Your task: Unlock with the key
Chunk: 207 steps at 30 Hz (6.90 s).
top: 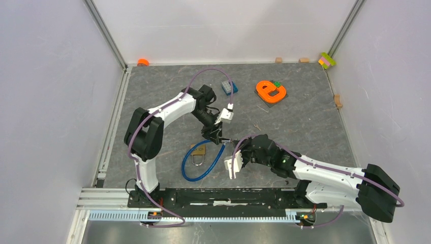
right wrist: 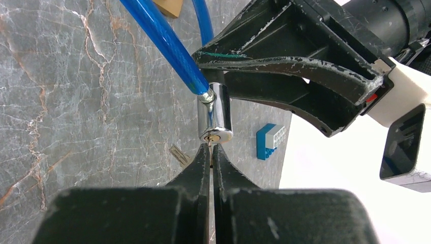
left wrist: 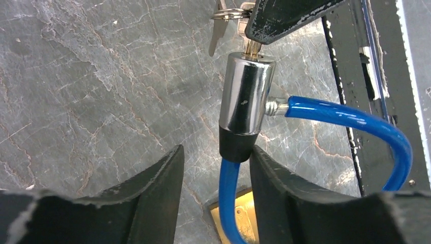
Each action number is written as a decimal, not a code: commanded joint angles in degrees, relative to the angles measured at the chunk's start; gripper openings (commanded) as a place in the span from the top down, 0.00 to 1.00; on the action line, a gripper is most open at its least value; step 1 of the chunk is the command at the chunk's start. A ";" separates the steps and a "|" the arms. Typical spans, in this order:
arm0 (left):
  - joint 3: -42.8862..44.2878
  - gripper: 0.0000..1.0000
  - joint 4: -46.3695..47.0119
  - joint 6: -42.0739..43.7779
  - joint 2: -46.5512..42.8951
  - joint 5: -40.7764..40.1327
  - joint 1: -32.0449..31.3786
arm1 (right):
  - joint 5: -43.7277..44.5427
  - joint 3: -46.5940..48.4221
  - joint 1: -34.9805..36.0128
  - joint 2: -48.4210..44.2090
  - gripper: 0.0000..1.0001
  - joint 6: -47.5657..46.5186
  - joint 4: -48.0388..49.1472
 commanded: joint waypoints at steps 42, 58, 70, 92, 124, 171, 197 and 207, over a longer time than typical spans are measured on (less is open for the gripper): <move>1.99 0.74 -12.92 10.04 -2.11 15.32 -3.04 | -0.80 2.24 -0.75 -0.13 1.00 1.64 5.49; -1.08 0.41 5.14 -5.40 -2.40 9.75 -2.85 | -0.69 4.29 -1.29 -1.82 1.00 1.78 3.14; -5.49 0.40 17.78 -13.79 -4.19 6.01 -2.93 | -0.80 3.86 -1.29 -2.10 1.00 1.69 2.92; -2.18 0.98 4.71 -6.49 -3.39 10.35 -3.15 | -2.80 6.39 -3.60 0.52 1.00 10.44 1.69; -10.71 0.98 27.99 -26.74 -10.98 -1.89 -3.45 | -22.41 15.58 -20.59 7.84 0.70 43.18 1.64; 9.26 0.98 35.80 -57.16 -8.10 -9.74 8.35 | -32.13 11.54 -8.58 10.99 0.31 17.93 -27.08; 1.76 0.98 50.69 -73.09 -14.16 -25.38 15.79 | -32.72 14.36 -9.78 23.88 0.30 28.33 -23.26; -1.68 0.98 52.55 -72.82 -15.60 -26.21 15.84 | -25.52 11.88 -7.16 25.33 0.36 28.01 -23.17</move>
